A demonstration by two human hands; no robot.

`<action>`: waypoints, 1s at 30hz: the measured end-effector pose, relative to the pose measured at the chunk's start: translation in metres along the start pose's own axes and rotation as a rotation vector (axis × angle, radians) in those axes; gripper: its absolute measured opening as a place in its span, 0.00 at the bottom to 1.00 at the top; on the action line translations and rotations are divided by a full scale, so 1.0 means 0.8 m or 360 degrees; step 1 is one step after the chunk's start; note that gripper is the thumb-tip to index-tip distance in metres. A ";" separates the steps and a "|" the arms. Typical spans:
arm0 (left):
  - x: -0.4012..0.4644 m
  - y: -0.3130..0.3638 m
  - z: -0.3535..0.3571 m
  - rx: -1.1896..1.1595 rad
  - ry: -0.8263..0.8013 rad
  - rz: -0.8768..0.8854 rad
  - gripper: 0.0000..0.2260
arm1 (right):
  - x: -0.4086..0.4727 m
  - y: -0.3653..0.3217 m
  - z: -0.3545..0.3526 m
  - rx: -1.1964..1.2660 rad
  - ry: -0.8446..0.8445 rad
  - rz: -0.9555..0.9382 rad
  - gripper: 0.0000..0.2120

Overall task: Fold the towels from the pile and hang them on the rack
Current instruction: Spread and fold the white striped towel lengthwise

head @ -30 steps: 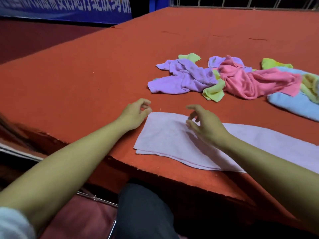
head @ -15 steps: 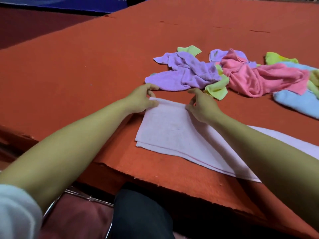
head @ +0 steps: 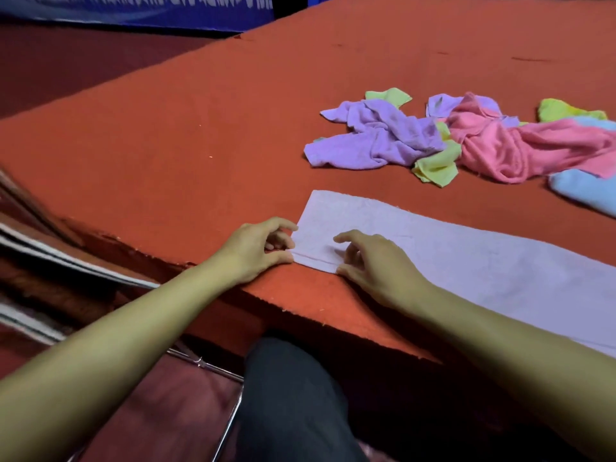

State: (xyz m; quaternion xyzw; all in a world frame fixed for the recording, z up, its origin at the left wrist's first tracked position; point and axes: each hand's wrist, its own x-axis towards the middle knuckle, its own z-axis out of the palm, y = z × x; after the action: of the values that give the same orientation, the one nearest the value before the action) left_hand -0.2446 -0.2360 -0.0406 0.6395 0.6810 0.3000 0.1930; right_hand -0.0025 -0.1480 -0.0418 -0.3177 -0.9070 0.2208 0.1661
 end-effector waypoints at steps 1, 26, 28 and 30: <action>0.002 0.000 -0.001 0.0013 -0.0029 -0.0005 0.19 | 0.002 -0.001 -0.001 0.0011 0.0000 0.0023 0.22; 0.018 0.015 0.008 0.0508 -0.0113 0.0374 0.17 | -0.003 -0.004 -0.016 0.0134 0.0036 0.0014 0.21; 0.016 0.017 0.004 0.0447 -0.0041 0.0448 0.16 | -0.003 -0.004 -0.016 0.0126 0.0032 0.0015 0.21; 0.015 0.019 0.000 0.0395 0.0001 0.0488 0.17 | -0.005 -0.004 -0.016 0.0114 0.0044 0.0005 0.21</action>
State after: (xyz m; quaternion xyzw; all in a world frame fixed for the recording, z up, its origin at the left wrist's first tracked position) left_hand -0.2346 -0.2243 -0.0292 0.7545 0.6075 0.2397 0.0646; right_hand 0.0043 -0.1492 -0.0296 -0.3161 -0.8956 0.2490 0.1895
